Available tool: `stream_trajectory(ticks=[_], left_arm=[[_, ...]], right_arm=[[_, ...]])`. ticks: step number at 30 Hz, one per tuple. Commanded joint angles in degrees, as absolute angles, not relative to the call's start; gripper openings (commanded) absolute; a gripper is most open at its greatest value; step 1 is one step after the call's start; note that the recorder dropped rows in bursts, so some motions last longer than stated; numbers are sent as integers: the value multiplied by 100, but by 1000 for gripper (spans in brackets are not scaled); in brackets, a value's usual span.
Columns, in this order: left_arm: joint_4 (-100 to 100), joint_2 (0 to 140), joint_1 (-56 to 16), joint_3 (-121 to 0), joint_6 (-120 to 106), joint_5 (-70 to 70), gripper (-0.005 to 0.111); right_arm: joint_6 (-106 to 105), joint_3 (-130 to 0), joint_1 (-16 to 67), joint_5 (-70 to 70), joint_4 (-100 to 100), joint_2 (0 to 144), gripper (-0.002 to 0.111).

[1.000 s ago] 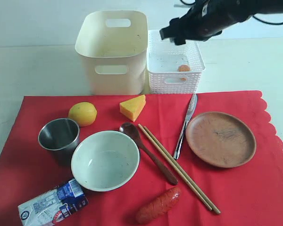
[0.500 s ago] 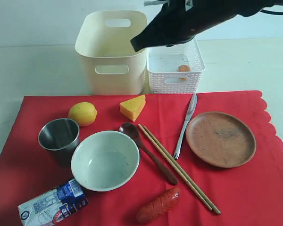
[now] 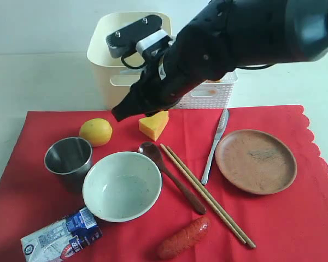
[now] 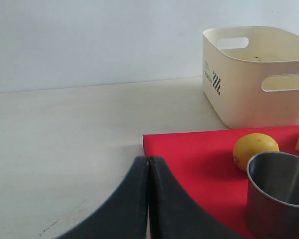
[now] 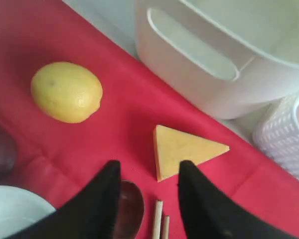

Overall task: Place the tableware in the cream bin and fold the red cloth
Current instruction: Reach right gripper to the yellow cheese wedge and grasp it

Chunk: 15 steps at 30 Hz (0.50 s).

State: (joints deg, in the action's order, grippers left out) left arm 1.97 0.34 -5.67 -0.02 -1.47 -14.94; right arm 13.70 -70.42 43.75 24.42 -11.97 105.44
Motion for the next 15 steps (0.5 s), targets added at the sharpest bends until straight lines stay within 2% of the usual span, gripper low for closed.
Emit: stream_trajectory(ticks=[1, 4, 8, 15], left_arm=[[223, 0, -591, 0, -117, -1471, 2], [223, 0, -591, 0, -117, -1471, 2], [223, 0, -591, 0, -117, -1471, 2], [223, 0, -591, 0, -117, -1471, 2]], right_arm=[[1530, -7020, 4392, 2231, -1404, 10848, 63], [1571, -7020, 4392, 1918, -1415, 11055, 79], [1571, -7228, 4353, 1823, -1549, 11359, 91], [1571, -7413, 3956, 1866, -1578, 11712, 92]])
